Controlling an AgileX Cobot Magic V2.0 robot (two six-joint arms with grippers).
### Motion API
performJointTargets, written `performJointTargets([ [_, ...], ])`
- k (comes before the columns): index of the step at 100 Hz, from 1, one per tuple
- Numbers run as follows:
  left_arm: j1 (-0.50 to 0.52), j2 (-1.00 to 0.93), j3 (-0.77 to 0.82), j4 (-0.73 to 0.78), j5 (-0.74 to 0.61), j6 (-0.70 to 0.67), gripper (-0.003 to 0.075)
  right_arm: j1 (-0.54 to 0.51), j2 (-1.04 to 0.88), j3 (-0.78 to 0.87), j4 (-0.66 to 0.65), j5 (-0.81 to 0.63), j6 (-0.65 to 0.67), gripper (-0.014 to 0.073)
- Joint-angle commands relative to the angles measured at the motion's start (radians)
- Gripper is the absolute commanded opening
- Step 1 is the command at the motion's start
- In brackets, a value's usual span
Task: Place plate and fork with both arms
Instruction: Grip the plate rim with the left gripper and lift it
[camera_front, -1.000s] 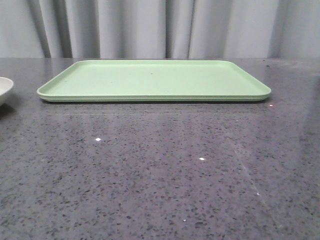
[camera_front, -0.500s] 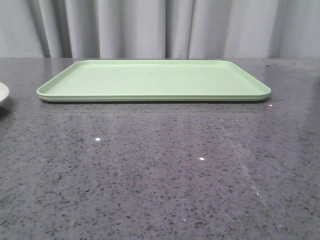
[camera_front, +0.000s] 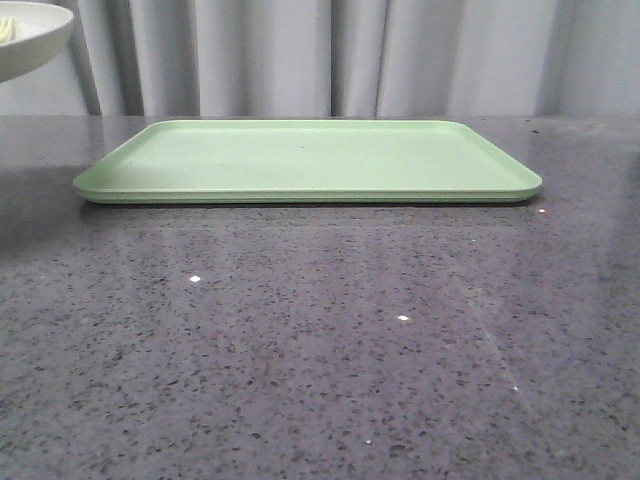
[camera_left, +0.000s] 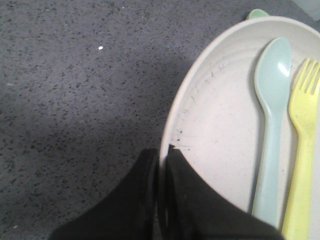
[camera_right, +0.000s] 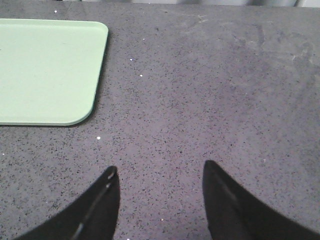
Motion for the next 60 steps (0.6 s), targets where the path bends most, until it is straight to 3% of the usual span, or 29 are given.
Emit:
performJointTargets([
  [1, -0.029, -0.025, -0.036, -0.101, -0.028, 0.006, -0.0020, -0.001, 0.011, -0.036, -0.004, -0.074, -0.007, 0.0395],
  [27, -0.166, 0.000, -0.047, -0.140, -0.117, -0.008, -0.0021, -0.001, 0.011, -0.036, 0.005, -0.073, -0.007, 0.0395],
  [60, -0.450, 0.160, -0.218, -0.095, -0.268, -0.133, -0.0021, -0.001, 0.011, -0.036, 0.013, -0.073, -0.007, 0.0395],
])
